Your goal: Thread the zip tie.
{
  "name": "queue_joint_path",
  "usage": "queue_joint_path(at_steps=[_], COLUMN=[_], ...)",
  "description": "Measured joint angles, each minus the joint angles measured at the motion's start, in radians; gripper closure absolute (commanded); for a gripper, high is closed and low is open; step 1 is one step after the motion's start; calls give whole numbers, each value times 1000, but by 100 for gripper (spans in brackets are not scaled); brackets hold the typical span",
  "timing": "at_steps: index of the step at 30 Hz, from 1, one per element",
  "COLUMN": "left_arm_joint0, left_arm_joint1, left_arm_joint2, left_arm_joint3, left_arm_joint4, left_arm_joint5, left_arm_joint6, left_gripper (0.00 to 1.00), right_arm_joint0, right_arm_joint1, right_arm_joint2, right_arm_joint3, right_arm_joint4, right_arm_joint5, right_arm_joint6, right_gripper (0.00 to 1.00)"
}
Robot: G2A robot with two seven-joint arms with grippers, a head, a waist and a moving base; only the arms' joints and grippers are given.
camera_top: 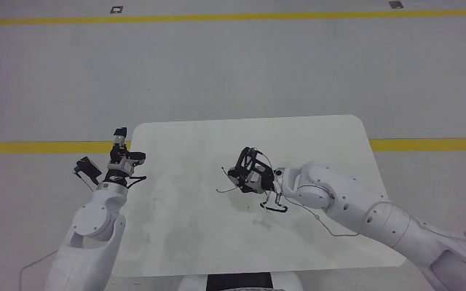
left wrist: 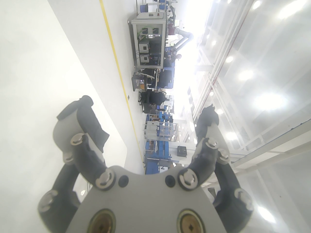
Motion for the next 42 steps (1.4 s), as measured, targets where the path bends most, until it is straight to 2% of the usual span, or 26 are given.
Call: queue_joint_path(at_steps=[7, 11, 14, 17, 31, 37, 42], left_arm_joint0=[0, 0, 0, 0, -2, -11, -6], left_arm_joint1=[0, 0, 0, 0, 0, -2, -3], left_arm_joint2=[0, 0, 0, 0, 2, 15, 17], left_arm_joint3=[0, 0, 0, 0, 1, 34, 58], left_arm_joint4=[0, 0, 0, 0, 1, 38, 55], left_arm_joint5=[0, 0, 0, 0, -2, -70, -129], left_arm_joint6=[0, 0, 0, 0, -4, -67, -112], left_gripper=[0, 0, 0, 0, 0, 0, 0], right_arm_joint0=[-72, -92, -80, -59, -69, -81, -73], right_arm_joint1=[-41, -83, -122, -155, -160, -196, -242], right_arm_joint2=[61, 80, 77, 70, 80, 110, 113], right_arm_joint3=[55, 92, 113, 134, 131, 127, 149], right_arm_joint4=[171, 308, 403, 474, 481, 539, 597], right_arm_joint5=[22, -10, -15, -14, -1, 63, 130], right_arm_joint6=[-244, -370, -415, -422, -420, -417, -430], right_gripper=[100, 100, 100, 100, 100, 100, 100])
